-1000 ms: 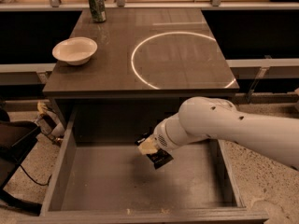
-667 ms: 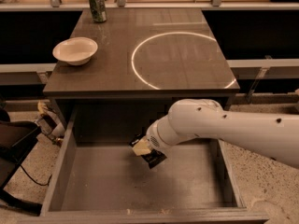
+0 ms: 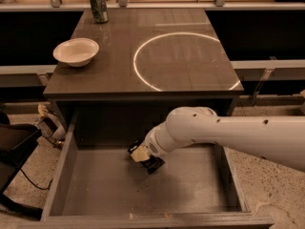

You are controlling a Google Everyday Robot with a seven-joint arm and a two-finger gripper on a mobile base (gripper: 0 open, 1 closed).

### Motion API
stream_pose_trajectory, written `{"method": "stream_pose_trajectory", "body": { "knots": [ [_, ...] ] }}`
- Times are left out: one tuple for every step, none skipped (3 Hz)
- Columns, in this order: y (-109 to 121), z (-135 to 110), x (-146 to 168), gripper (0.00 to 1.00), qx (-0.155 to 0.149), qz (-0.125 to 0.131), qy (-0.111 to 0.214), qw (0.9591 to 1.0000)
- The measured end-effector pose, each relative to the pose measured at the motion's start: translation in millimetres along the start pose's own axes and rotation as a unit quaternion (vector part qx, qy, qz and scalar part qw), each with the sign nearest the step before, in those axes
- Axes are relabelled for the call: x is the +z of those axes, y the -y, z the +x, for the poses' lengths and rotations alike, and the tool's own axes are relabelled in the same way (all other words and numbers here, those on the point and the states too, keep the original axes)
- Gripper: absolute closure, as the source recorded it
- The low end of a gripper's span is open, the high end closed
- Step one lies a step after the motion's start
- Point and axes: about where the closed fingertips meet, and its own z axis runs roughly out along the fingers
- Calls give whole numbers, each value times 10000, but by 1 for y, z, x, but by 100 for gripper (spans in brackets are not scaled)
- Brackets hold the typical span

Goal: Place rxbar chocolate into top drawer

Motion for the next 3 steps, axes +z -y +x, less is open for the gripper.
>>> {"method": "stream_pose_trajectory", "body": {
  "knots": [
    [-1, 0, 0, 59, -9, -4, -3, 10000],
    [-2, -1, 0, 35, -19, -9, -5, 10000],
    [-3, -1, 1, 5, -31, -15, -9, 10000]
  ]
}}
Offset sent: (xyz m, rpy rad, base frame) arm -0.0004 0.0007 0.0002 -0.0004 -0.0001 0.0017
